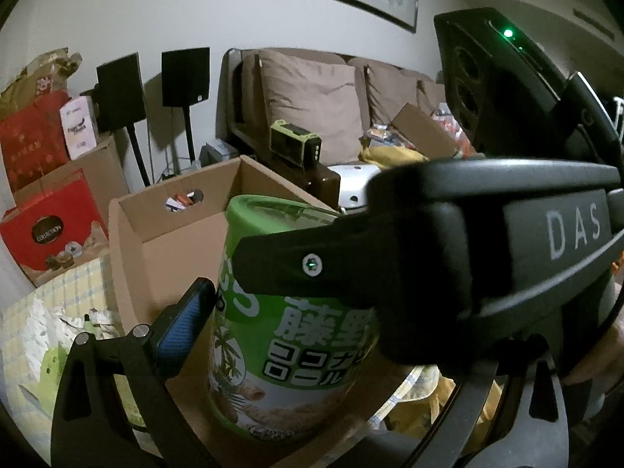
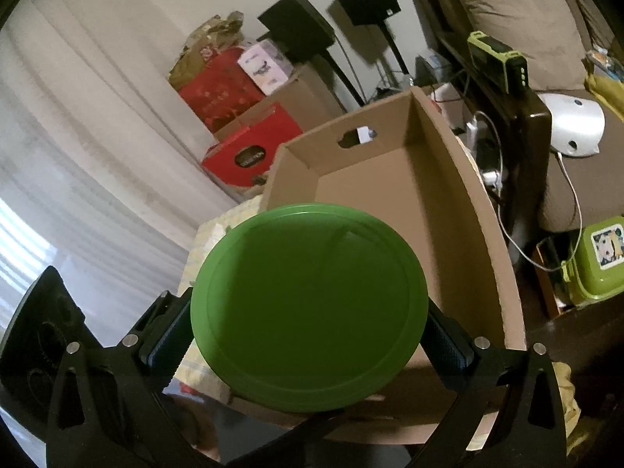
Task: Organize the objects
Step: 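Carry the can with the right gripper over the cardboard box, then lower the can into the cardboard box and open the right gripper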
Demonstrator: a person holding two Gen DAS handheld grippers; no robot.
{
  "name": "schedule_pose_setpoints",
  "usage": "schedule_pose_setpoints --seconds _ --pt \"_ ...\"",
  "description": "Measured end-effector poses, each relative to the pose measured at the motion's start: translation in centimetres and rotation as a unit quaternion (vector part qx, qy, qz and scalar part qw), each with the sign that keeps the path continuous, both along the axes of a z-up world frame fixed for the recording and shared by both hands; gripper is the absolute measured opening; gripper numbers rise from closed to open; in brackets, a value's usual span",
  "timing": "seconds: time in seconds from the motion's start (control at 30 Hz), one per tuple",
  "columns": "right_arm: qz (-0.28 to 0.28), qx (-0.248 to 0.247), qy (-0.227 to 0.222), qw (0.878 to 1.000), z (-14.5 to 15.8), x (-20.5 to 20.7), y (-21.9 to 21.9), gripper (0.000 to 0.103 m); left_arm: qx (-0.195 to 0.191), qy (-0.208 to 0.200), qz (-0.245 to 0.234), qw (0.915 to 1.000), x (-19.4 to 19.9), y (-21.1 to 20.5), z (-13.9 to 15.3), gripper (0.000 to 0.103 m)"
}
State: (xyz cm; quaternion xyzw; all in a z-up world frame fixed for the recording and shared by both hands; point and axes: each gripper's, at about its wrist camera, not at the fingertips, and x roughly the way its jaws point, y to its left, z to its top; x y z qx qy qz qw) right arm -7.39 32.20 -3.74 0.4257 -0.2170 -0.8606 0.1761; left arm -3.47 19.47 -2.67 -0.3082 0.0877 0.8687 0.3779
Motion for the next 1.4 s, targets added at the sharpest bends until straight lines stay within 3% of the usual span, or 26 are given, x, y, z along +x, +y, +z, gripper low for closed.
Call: schedule_pose_setpoints --seconds 0.2,0.53,0.7,1.1,1.4 --pt "-0.007 0.010 -0.016 1.000 -1.1 -0.1 0.5 0.103 -0.012 -0.004 -0.006 0.9999 0.2 1.0 -0.9 0.095" --pt "-0.007 0.027 -0.022 0.999 -0.5 0.4 1.5 0.103 -0.012 -0.012 -0.019 0.9997 0.0 1.9 -1.2 0.096" --pt "-0.005 0.017 -0.033 0.999 -0.7 1.4 2.8 0.103 -0.010 -0.027 0.002 0.9996 -1.6 1.6 -1.5 0.094" --pt "-0.039 0.042 0.002 0.998 1.3 2.4 3.7 0.103 -0.019 -0.035 0.022 0.9990 -4.5 2.1 -0.5 0.093" --pt "-0.048 0.037 0.003 0.998 1.0 2.2 4.2 0.103 -0.012 -0.056 0.051 0.9970 -6.4 0.8 -0.6 0.094"
